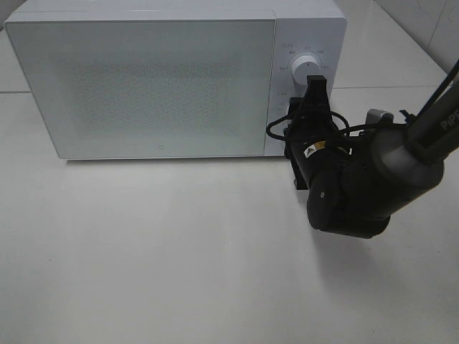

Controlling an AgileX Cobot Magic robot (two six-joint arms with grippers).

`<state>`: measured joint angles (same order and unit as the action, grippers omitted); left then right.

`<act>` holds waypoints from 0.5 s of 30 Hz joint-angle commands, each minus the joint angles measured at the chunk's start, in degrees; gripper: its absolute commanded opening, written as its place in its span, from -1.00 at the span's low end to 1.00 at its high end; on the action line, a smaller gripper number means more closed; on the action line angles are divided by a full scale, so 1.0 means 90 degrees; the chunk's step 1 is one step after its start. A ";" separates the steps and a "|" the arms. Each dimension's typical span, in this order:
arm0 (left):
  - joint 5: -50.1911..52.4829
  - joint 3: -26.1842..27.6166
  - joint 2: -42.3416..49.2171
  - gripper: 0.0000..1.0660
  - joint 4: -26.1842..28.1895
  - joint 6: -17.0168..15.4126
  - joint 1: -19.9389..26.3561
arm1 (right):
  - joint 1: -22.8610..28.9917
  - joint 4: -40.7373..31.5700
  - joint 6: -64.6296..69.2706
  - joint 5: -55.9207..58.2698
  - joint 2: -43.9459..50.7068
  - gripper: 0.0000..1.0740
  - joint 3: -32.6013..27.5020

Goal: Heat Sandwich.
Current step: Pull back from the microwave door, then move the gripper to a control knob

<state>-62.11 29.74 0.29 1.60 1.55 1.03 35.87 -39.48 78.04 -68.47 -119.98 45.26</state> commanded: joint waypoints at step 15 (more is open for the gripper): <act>0.0095 -0.0013 0.0146 0.83 0.0057 -0.0013 0.0013 | -0.0057 -0.0363 0.1114 -0.1120 0.0057 -0.64 0.0140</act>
<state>-62.11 29.74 0.29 1.60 1.55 1.03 36.04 -40.51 87.66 -68.53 -119.98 45.38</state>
